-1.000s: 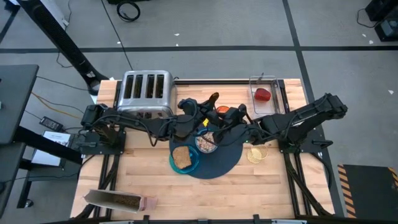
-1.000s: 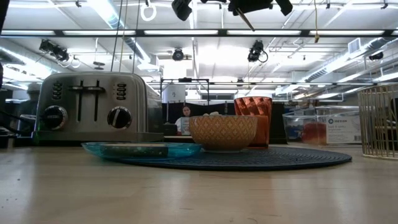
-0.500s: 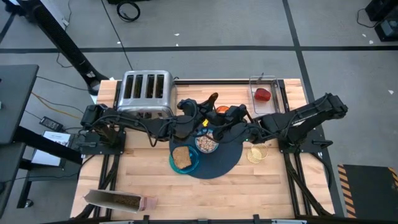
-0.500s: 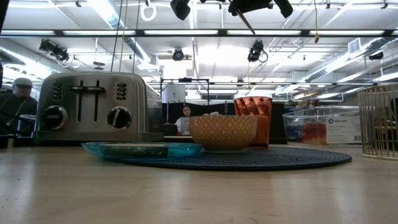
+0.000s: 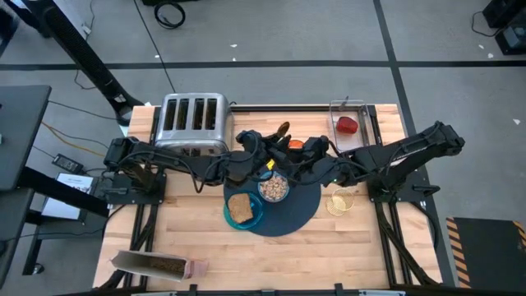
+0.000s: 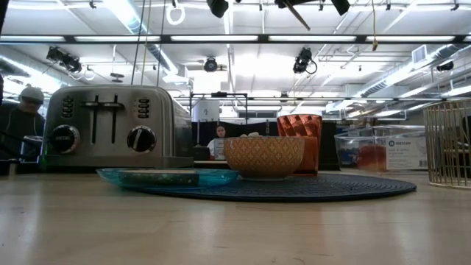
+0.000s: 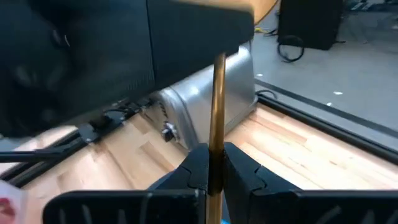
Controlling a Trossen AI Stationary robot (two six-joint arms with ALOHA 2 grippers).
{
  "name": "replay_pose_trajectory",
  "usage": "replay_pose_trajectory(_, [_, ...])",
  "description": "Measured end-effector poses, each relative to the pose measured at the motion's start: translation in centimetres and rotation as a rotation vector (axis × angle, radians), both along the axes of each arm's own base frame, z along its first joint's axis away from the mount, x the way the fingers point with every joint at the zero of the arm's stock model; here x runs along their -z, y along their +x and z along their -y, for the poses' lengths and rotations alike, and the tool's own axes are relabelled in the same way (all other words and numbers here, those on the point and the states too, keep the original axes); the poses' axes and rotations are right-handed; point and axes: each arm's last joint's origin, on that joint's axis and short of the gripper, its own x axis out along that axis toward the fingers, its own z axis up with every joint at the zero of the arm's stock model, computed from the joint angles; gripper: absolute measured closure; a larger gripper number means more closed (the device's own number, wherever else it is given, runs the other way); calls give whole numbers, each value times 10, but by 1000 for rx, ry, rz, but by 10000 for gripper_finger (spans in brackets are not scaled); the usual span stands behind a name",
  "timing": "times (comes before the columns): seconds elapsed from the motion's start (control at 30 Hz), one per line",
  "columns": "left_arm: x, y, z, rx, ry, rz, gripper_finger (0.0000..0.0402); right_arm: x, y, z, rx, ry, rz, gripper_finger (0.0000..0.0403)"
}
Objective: Arrange a breakfast setting
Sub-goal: Put the gold spoon on the blue table mat to the right of the blue bowl
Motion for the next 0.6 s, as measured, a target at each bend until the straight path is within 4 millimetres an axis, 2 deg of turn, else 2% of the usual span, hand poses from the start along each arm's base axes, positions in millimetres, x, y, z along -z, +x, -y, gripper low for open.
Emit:
replay_pose_trajectory(0.27, [-25, -25, 10, 27, 70, -71, 178, -2, -15, -3, -5, 113, 5, 373])
replay_pose_trajectory(0.43, [-44, -50, 15, 44, 125, -142, 174, 2, -23, -4, 7, 260, 0, 373])
replay_pose_trajectory(0.6, [-60, -78, 24, 88, 183, -217, 173, 16, -31, -13, 29, 449, -94, 373])
